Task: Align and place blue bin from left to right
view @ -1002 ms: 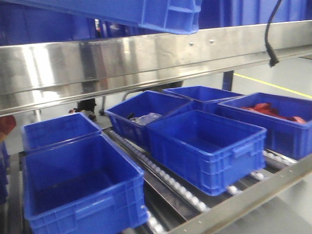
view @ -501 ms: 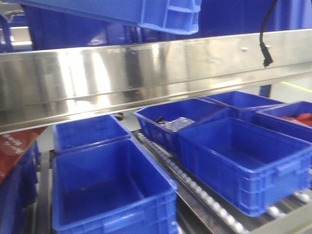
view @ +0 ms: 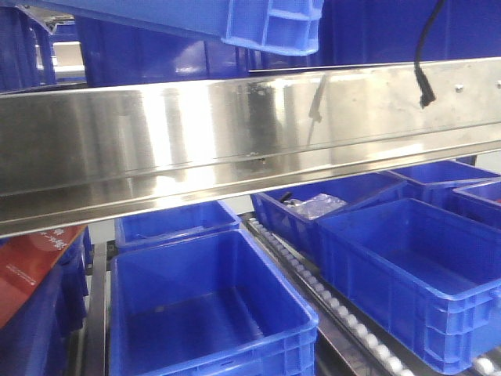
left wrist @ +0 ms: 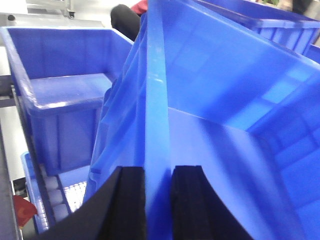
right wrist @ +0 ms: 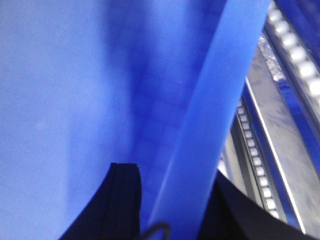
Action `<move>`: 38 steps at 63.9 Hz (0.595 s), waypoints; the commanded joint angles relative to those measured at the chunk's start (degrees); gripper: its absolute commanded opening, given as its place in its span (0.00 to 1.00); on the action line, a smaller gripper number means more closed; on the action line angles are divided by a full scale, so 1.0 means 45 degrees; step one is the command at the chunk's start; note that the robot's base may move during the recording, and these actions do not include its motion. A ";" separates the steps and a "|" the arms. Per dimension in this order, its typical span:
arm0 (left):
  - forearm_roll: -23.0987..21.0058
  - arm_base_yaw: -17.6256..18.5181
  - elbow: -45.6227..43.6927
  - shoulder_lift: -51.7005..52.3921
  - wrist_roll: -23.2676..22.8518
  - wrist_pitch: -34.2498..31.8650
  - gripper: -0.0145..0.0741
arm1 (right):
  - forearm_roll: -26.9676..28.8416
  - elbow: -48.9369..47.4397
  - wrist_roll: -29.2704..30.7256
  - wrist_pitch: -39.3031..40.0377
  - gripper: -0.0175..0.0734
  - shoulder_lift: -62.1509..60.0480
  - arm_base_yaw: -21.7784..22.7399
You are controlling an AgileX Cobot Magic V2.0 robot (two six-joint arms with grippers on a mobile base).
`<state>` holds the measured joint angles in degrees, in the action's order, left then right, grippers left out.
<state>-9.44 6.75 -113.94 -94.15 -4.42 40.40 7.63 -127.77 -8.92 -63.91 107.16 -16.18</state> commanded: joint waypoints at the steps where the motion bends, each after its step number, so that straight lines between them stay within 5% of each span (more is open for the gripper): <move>1: -0.1053 0.0248 -0.0263 0.0392 -0.0080 -0.1225 0.04 | 0.0825 -0.0175 -0.0140 0.1267 0.01 -0.0215 -0.0175; 38: -0.1053 0.0248 -0.0263 0.0392 -0.0080 -0.1225 0.04 | 0.0825 -0.0175 -0.0140 0.1267 0.01 -0.0215 -0.0175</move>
<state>-9.44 6.75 -113.94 -94.15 -4.42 40.40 7.63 -127.77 -8.92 -63.91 107.16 -16.18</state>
